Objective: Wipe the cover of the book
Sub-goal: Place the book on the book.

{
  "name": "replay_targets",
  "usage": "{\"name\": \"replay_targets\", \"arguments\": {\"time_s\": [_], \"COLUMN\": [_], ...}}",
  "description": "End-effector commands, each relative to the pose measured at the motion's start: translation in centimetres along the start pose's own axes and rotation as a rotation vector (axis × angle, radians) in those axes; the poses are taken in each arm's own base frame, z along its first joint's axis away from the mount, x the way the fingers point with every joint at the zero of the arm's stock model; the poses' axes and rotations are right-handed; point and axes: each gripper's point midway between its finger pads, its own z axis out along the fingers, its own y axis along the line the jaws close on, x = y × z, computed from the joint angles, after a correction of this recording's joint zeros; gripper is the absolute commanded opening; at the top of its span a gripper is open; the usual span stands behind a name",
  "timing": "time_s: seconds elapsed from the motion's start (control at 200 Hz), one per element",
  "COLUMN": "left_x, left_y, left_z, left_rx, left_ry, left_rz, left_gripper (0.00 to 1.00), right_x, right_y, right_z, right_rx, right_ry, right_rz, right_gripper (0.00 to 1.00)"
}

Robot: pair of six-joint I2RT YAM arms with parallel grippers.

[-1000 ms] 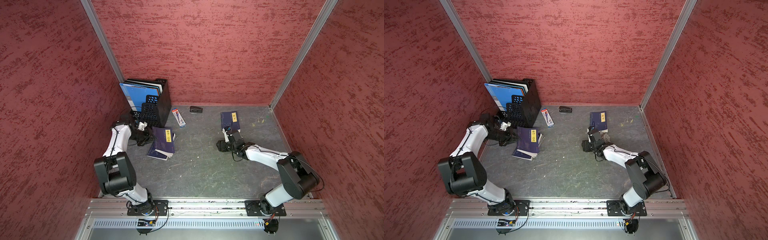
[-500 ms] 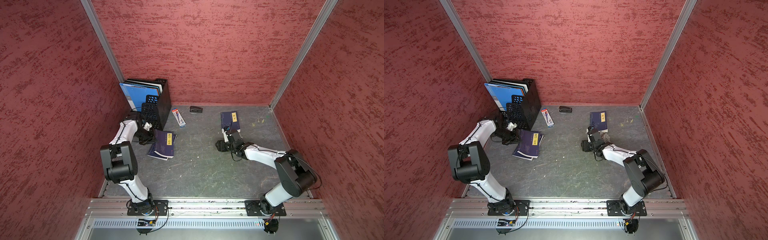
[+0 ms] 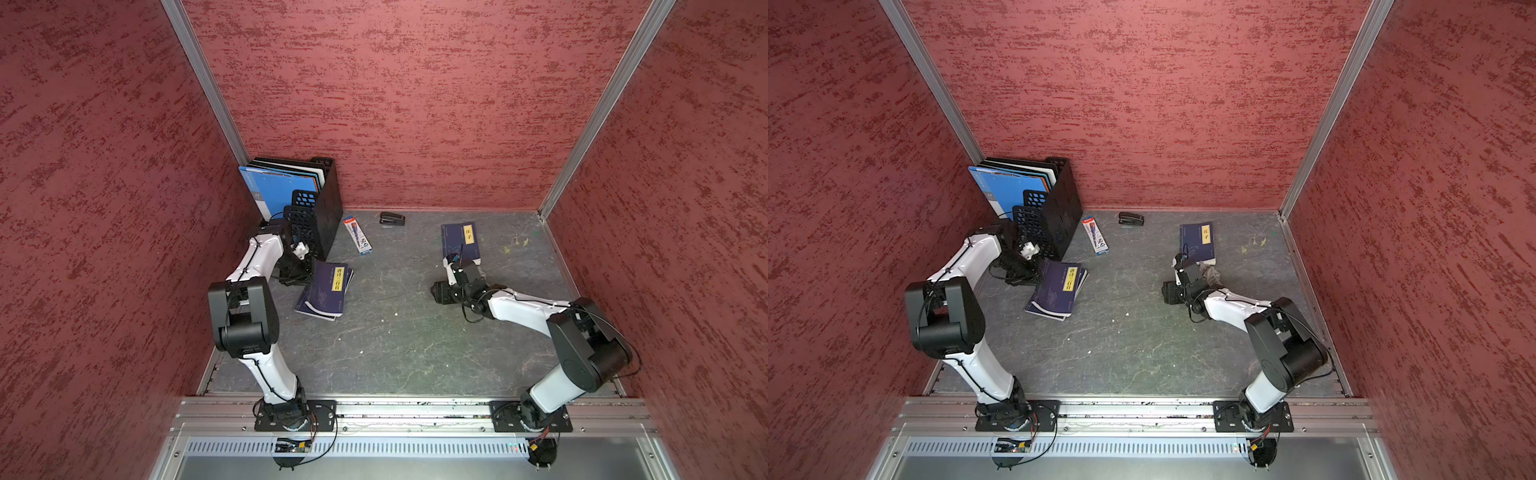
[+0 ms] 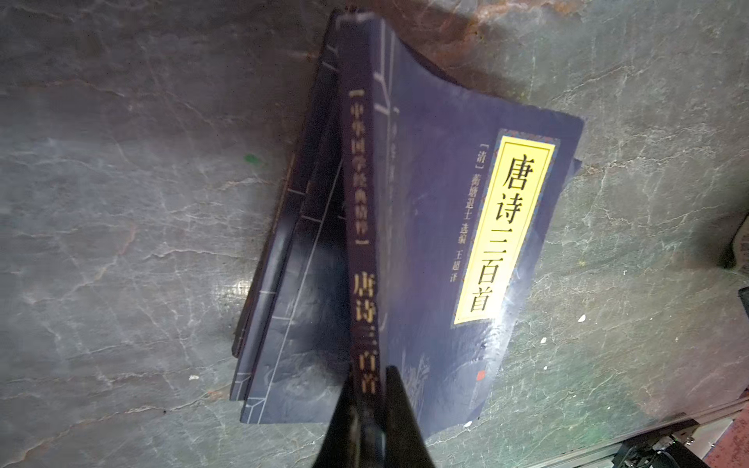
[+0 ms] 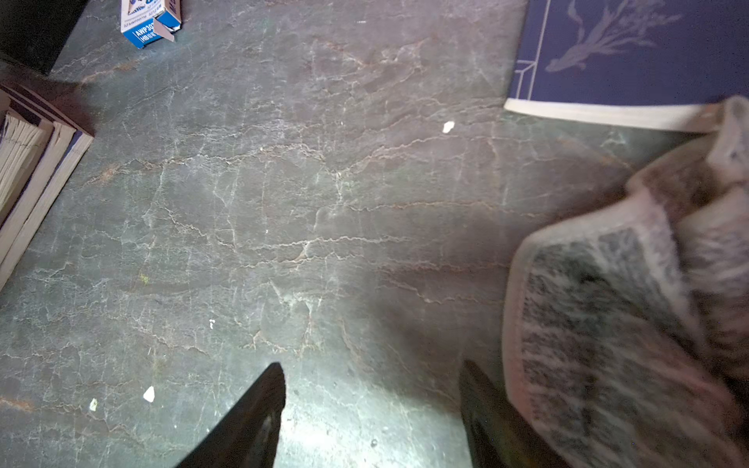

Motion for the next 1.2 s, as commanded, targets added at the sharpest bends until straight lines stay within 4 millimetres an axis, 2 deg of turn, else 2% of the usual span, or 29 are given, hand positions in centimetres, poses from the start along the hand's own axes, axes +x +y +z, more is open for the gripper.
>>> {"name": "replay_targets", "arguments": {"time_s": [0.0,0.26,0.536,0.671,0.877,1.062,1.127,1.192], "left_x": [-0.4,-0.7,-0.9,-1.0,-1.3,-2.3,-2.9,-3.8], "left_y": [0.9,3.1,3.0,3.1,3.8,5.1,5.1,4.3], "left_z": [0.2,1.0,1.2,1.3,1.5,0.6,0.2,-0.1], "left_rx": [-0.061,-0.190,-0.219,-0.225,-0.261,-0.321,-0.296,-0.213], "left_ry": [0.007,0.034,0.030,0.025,0.030,-0.009,-0.051,-0.112], "left_rz": [0.033,0.032,0.073,0.080,0.074,0.017,-0.034,-0.085], "left_gripper": [0.05,0.10,0.12,0.29,0.35,0.52,0.55,0.57], "right_x": [-1.2,-1.3,-1.1,-1.1,-1.1,-1.2,-1.2,-1.3], "right_y": [0.4,0.4,0.4,0.5,0.6,0.7,0.7,0.7], "right_z": [-0.3,-0.4,-0.3,-0.3,-0.4,-0.5,-0.6,-0.5], "right_rx": [-0.021,-0.021,-0.024,-0.029,-0.036,-0.038,-0.039,-0.038], "right_ry": [-0.038,-0.042,-0.039,-0.039,-0.041,-0.045,-0.046,-0.047], "right_rz": [-0.010,-0.010,-0.009,-0.011,-0.008,-0.010,-0.009,-0.011], "right_gripper": [0.68,0.69,0.69,0.69,0.69,0.69,0.69,0.69]}}
